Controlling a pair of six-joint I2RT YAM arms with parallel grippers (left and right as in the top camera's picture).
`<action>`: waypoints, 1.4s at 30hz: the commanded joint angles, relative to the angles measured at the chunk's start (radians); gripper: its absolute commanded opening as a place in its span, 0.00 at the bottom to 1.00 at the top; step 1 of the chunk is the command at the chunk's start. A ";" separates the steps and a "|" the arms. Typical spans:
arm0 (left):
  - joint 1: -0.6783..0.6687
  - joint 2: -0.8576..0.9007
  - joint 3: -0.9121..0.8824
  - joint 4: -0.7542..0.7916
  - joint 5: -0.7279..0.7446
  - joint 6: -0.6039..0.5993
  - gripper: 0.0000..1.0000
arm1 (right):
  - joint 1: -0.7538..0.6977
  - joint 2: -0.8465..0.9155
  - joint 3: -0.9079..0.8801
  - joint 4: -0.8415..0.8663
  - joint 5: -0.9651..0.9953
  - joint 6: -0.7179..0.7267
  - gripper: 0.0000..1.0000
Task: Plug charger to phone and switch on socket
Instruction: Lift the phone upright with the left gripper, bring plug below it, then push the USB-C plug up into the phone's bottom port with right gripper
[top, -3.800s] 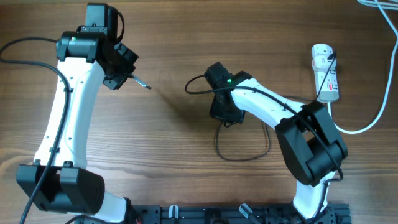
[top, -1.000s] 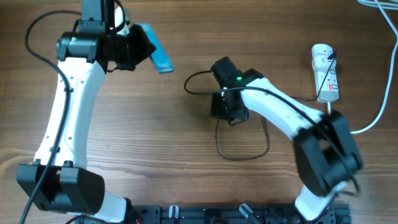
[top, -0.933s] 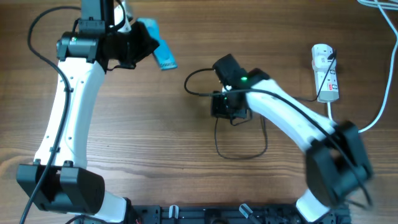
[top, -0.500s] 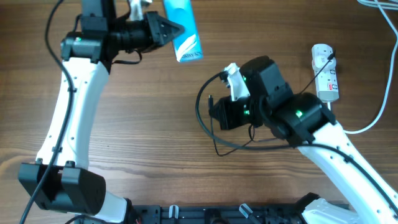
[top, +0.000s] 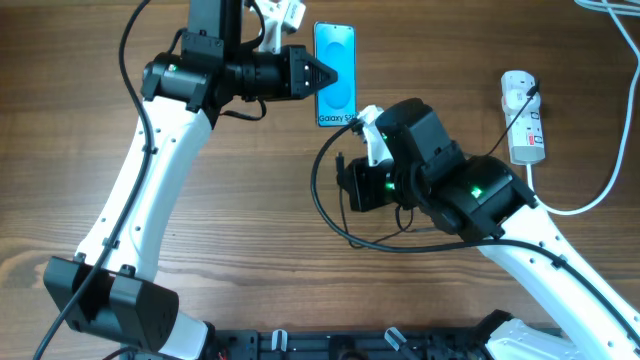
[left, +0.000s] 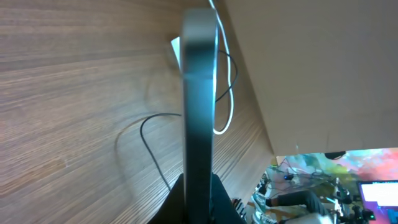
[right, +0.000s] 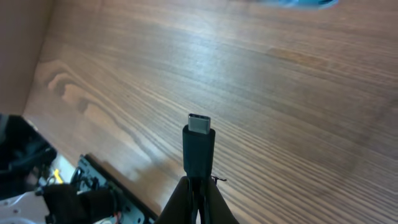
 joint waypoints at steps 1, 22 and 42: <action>0.000 -0.017 0.002 -0.012 0.022 0.055 0.04 | 0.003 -0.007 0.010 0.006 0.066 0.034 0.04; 0.000 -0.017 0.002 -0.024 0.154 0.055 0.04 | 0.003 -0.007 0.010 0.077 0.018 0.051 0.04; 0.000 -0.017 0.002 -0.024 0.154 0.058 0.04 | 0.003 -0.007 0.010 0.090 0.055 0.048 0.04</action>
